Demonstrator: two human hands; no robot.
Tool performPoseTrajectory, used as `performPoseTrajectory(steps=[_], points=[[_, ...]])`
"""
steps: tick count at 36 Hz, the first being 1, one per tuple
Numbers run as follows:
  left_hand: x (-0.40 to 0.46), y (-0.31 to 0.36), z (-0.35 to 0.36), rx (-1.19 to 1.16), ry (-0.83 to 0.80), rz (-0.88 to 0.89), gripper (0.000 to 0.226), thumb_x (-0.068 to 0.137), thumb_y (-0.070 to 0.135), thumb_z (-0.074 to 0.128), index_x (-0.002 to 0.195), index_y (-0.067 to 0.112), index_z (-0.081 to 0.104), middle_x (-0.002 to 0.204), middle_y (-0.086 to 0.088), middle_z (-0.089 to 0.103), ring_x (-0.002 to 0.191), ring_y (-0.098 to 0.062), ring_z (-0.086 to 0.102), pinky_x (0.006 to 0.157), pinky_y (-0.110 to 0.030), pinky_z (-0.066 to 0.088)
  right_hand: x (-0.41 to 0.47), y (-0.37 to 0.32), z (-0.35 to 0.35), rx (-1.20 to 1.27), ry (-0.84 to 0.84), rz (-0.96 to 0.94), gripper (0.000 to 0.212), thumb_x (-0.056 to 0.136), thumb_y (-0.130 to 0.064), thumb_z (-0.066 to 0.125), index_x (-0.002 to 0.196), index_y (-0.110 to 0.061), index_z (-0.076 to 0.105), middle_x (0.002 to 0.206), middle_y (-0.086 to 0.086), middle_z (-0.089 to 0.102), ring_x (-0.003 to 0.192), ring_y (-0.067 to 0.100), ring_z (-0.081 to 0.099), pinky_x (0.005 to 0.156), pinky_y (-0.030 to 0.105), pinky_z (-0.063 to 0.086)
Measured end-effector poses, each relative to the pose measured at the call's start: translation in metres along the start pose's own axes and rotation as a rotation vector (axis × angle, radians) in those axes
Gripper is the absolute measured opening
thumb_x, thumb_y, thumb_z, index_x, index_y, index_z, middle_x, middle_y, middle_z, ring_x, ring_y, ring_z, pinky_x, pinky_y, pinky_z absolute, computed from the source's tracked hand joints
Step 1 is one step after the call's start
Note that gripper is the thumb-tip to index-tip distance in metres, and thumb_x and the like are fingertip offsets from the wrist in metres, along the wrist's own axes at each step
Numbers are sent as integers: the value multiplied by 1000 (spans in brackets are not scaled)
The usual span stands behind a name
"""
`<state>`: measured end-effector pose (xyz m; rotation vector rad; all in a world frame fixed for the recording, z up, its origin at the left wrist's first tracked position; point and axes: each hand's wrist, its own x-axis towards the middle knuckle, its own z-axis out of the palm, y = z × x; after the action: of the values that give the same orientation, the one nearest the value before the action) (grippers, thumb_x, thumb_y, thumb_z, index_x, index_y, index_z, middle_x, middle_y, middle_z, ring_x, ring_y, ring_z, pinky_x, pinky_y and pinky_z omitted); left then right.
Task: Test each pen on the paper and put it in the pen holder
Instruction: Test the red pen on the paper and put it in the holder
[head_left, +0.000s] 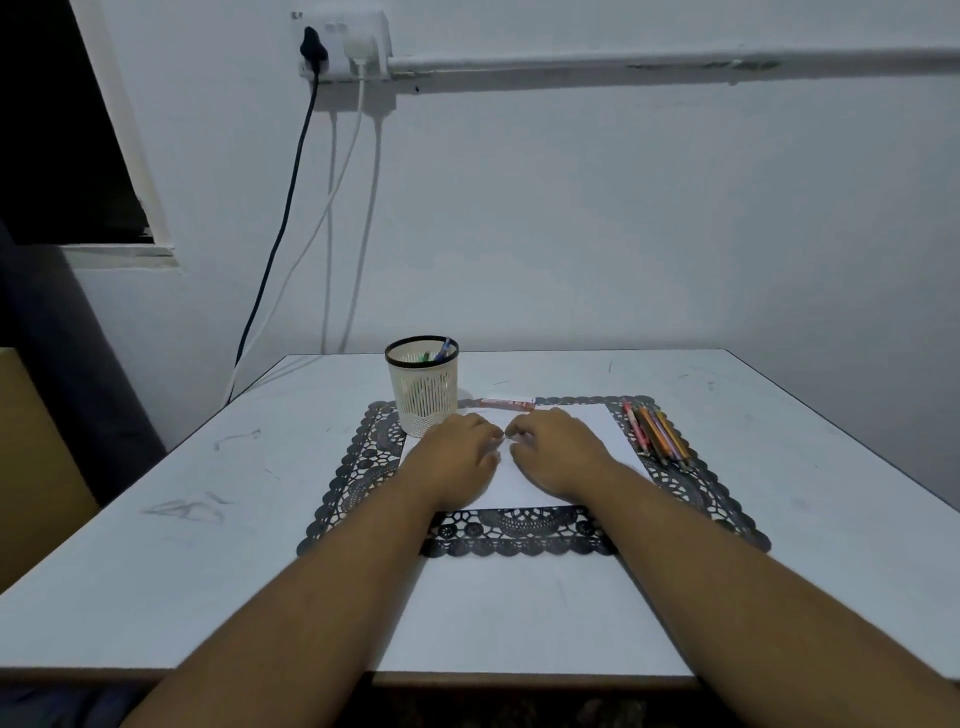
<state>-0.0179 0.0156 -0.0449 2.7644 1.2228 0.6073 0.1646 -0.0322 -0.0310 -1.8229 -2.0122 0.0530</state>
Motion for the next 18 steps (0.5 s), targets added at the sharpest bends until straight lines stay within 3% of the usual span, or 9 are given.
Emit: performPoseTrajectory(steps=[7,11,15,18], points=[[-4,1,-5,22,-114,-35,43,96,44,36,114,15,63,114,-1,60,108,-22,51,97,-46,46,-5,-4,-5,-43,-49,-13,33,104,-35,51,133,-30,65,139,3,62,130,25,51,108,41,43],[-4,0,-4,-12,-132,-52,41,98,44,38,116,17,62,118,1,59,111,-21,51,99,-45,46,-4,-3,-6,-28,-61,-9,31,104,-34,52,132,-29,66,140,1,61,131,24,50,109,41,43],[-5,3,-5,-19,-130,-46,40,104,38,44,132,14,60,138,-1,55,128,-23,47,109,-43,40,-6,1,-7,154,-33,36,31,100,-20,61,130,-26,67,129,-2,66,117,17,60,101,37,49],[-5,4,-5,-7,-142,-50,38,105,36,44,128,11,61,139,-3,55,129,-25,46,110,-44,39,-6,10,-9,289,60,125,24,97,-17,63,118,-29,69,114,-7,67,100,14,63,87,35,54]])
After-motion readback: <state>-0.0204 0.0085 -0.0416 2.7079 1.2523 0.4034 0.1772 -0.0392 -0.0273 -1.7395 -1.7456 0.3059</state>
